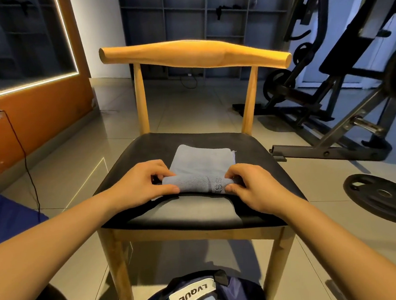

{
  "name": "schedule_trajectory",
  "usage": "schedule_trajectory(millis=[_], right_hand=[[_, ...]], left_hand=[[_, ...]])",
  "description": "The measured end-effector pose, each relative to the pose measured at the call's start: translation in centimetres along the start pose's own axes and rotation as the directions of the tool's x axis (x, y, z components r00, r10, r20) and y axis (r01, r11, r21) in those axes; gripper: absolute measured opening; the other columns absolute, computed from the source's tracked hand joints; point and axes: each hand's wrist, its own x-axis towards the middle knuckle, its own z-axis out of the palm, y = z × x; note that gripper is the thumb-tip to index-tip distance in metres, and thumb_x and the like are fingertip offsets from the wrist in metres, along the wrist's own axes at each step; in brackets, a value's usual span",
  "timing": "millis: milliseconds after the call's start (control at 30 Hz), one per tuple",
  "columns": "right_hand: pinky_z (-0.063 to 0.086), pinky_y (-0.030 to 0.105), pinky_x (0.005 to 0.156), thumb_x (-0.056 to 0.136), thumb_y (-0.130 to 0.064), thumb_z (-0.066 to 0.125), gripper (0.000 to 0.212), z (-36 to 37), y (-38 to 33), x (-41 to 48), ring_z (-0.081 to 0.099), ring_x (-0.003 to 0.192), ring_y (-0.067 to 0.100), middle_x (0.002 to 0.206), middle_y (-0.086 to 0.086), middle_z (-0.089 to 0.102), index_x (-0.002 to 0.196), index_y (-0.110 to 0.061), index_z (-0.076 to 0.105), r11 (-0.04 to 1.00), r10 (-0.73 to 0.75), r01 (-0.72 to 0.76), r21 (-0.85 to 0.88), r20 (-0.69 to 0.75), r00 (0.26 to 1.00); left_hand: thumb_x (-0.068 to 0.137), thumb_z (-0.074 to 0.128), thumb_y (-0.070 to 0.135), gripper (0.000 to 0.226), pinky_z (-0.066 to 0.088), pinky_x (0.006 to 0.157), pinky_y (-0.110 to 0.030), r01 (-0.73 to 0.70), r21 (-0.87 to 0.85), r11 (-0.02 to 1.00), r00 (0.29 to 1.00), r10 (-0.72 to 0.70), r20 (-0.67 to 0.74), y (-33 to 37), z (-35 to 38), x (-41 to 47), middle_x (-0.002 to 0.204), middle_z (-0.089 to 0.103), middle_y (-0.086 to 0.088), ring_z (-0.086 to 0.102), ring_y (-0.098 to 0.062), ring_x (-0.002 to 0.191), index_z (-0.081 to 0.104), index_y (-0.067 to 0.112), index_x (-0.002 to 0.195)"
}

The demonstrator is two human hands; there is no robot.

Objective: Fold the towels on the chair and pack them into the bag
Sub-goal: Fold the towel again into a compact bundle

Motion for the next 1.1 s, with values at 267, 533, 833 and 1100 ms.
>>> schedule_trajectory(millis=[267, 533, 833, 1100], right_hand=[[0.048, 0.025, 0.07, 0.094, -0.036, 0.07, 0.014, -2.3, 0.0, -0.1, 0.059, 0.081, 0.012, 0.092, -0.003, 0.066, 0.1, -0.024, 0.073, 0.994, 0.064, -0.081, 0.074, 0.205, 0.977], [0.046, 0.036, 0.086, 0.093, -0.035, 0.057, 0.018, -0.2, -2.0, -1.1, 0.054, 0.094, 0.017, 0.104, -0.006, 0.058, 0.106, -0.026, 0.065, 0.919, -0.274, 0.256, -0.301, -0.019, 0.961], [0.052, 0.034, 0.086, 0.1, -0.026, 0.062, 0.02, 0.3, -1.0, 0.3, 0.063, 0.096, 0.018, 0.106, 0.0, 0.072, 0.116, -0.019, 0.072, 0.992, 0.061, -0.058, 0.11, -0.028, 0.998], [0.047, 0.04, 0.096, 0.101, -0.026, 0.057, 0.033, 0.7, -1.1, 0.5, 0.055, 0.11, 0.023, 0.126, -0.001, 0.057, 0.134, -0.024, 0.059, 0.991, -0.105, 0.091, -0.097, -0.151, 0.983]], left_hand=[[0.097, 0.066, 0.037, 0.02, 0.053, 0.085, -0.033, 0.25, -0.162, 0.955, 0.954, -0.213, 0.213, 1.2, -0.6, 0.8, 0.092, 0.074, 0.0, 0.067, -0.019, 0.087, 0.079, 0.023, 0.092], [0.094, 0.071, 0.03, 0.012, 0.046, 0.07, -0.022, 0.124, 0.007, 0.992, 0.983, -0.122, -0.139, 1.6, 0.9, 1.0, 0.081, 0.068, 0.009, 0.063, -0.008, 0.076, 0.071, 0.026, 0.082], [0.08, 0.08, 0.048, 0.032, 0.053, 0.086, -0.024, 0.075, 0.113, 0.991, 0.995, -0.082, 0.059, 1.2, -0.1, 0.4, 0.102, 0.067, 0.016, 0.063, -0.004, 0.096, 0.07, 0.035, 0.108], [0.102, 0.059, 0.029, 0.015, 0.054, 0.09, -0.031, 0.221, -0.202, 0.954, 0.975, -0.213, 0.059, 1.1, 0.7, 1.7, 0.103, 0.071, 0.0, 0.066, -0.016, 0.099, 0.072, 0.025, 0.108]])
